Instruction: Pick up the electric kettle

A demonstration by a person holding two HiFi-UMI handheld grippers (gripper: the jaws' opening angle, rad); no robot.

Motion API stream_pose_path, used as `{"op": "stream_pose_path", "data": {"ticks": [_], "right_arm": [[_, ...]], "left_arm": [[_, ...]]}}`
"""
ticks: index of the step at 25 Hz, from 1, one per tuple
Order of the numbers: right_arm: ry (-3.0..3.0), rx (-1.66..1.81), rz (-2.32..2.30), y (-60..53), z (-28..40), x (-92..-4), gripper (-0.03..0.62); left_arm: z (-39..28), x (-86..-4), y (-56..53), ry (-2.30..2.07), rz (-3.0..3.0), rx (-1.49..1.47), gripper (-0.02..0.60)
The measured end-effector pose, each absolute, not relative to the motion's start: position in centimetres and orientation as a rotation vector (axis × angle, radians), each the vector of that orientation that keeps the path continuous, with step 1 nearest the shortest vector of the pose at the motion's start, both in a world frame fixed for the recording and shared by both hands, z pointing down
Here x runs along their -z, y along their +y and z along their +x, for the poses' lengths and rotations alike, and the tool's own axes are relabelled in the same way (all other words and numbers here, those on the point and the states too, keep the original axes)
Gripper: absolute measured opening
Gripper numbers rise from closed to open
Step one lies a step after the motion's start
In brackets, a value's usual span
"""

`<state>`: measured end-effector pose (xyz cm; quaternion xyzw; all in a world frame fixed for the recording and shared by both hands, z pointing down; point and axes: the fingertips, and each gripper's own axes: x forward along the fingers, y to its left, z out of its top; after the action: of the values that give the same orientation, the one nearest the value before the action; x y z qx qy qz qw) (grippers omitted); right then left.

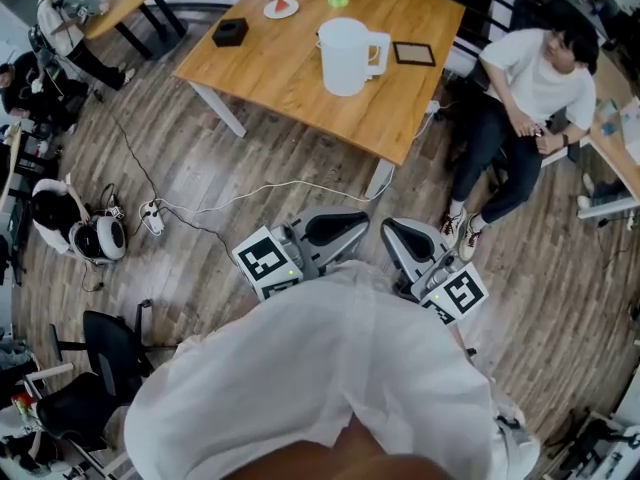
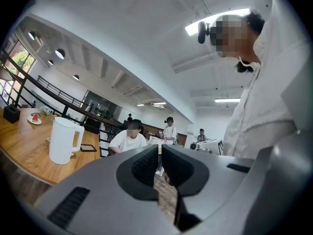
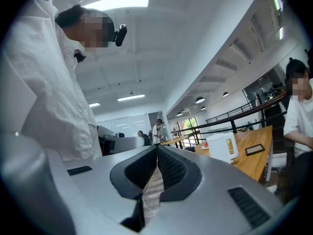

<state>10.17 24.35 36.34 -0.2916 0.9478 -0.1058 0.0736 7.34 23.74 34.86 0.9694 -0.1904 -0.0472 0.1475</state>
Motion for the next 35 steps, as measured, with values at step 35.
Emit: {"op": "stream_pose_path", "data": {"ticks": [35], "right_arm": [[2.774,0.356,-1.019,0.2,3.1,-35.1,0.015]], "left_arm": [[0.3,-34.0,-0.1,-0.437,2.775,0.154,0.026]]}}
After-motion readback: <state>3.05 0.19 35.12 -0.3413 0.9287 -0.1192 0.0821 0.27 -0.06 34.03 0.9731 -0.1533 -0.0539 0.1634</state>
